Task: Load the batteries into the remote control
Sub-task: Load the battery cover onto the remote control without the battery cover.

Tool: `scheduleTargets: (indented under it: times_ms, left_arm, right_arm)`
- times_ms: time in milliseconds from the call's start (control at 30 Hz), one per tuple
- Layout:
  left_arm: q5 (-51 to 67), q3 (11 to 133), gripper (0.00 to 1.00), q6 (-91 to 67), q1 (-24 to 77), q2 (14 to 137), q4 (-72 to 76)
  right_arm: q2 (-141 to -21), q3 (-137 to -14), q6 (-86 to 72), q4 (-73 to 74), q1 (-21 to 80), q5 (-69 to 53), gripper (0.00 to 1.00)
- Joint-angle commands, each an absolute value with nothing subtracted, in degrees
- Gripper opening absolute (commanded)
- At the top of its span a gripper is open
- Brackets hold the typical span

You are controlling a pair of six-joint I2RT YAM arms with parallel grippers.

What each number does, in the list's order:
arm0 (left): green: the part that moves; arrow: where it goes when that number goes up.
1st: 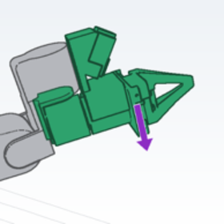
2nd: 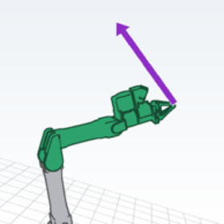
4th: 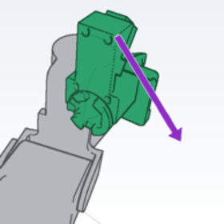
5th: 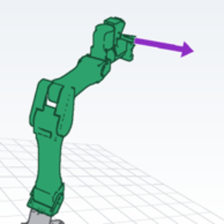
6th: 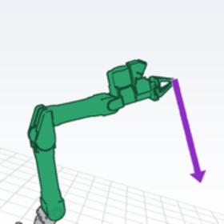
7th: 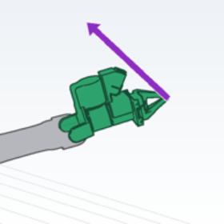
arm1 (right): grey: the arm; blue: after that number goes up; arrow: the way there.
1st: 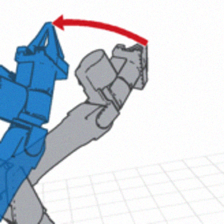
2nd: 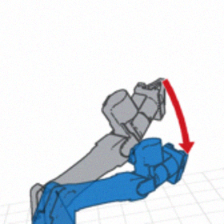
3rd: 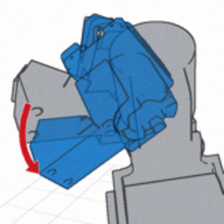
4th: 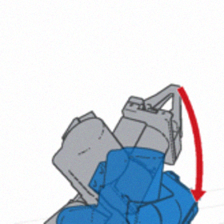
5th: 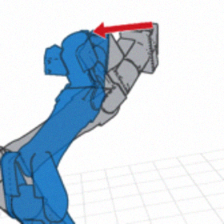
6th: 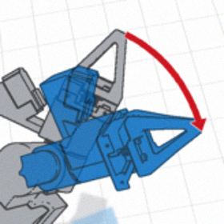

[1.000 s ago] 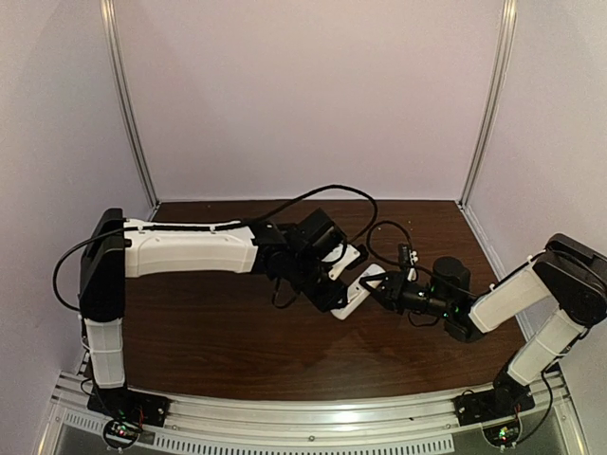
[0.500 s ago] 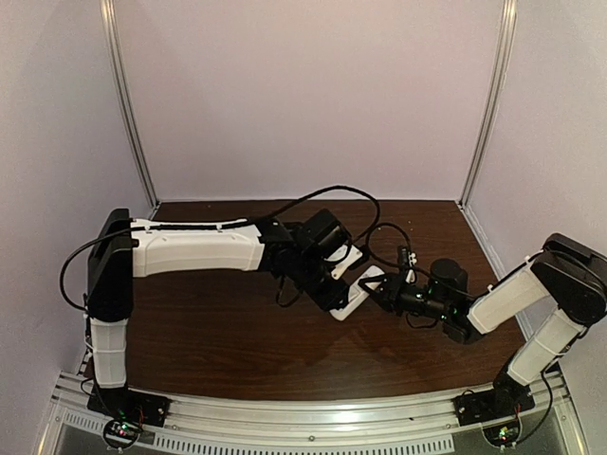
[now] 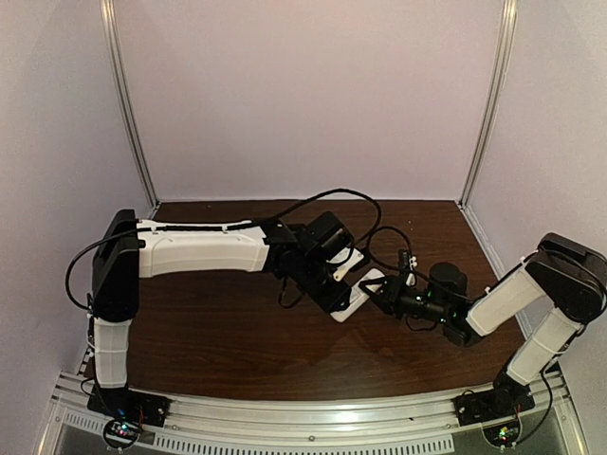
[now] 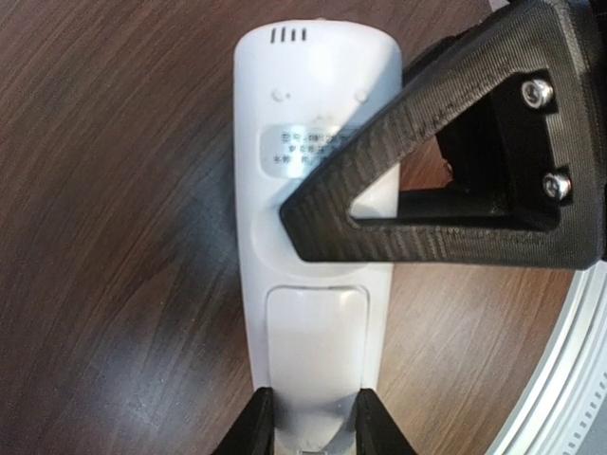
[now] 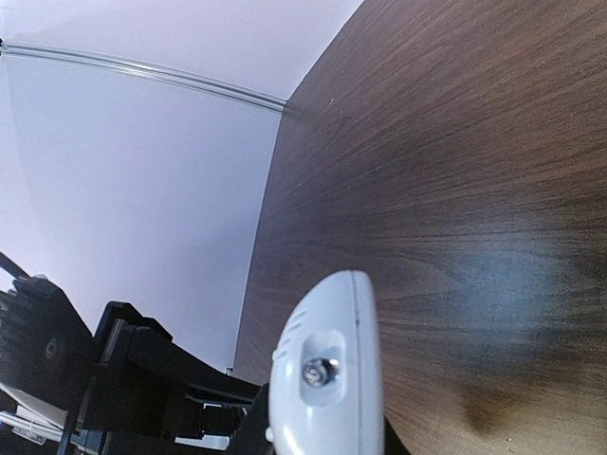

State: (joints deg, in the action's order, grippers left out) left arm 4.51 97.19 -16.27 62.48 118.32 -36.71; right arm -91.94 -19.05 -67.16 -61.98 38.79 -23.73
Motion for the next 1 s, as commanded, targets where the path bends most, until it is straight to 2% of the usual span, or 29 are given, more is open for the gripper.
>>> scheduleTargets:
  times_ms: [0,467,733,833,967]
  left_arm:
    - [5.8,97.57,0.29,-16.7,62.66,119.63,-37.54]
    - [5.3,96.61,0.42,-16.8,62.62,117.96,-37.28]
    - [5.51,96.18,0.45,-16.38,62.66,116.65,-35.77]
    - [5.88,94.45,0.51,-15.56,62.67,114.95,-33.52]
    - [6.83,91.6,0.66,-13.6,62.66,110.76,-29.53]
  right_arm:
    - [-92.22,-18.28,-68.31,-68.9,39.43,-23.86,0.0]
    - [-92.34,-17.67,-69.08,-70.03,39.03,-24.66,0.0]
    - [-93.34,-17.49,-70.41,-71.83,39.02,-25.58,0.0]
    - [-93.82,-17.49,-70.65,-72.17,38.98,-26.02,0.0]
    - [-93.9,-17.25,-71.19,-72.33,38.74,-26.53,0.0]
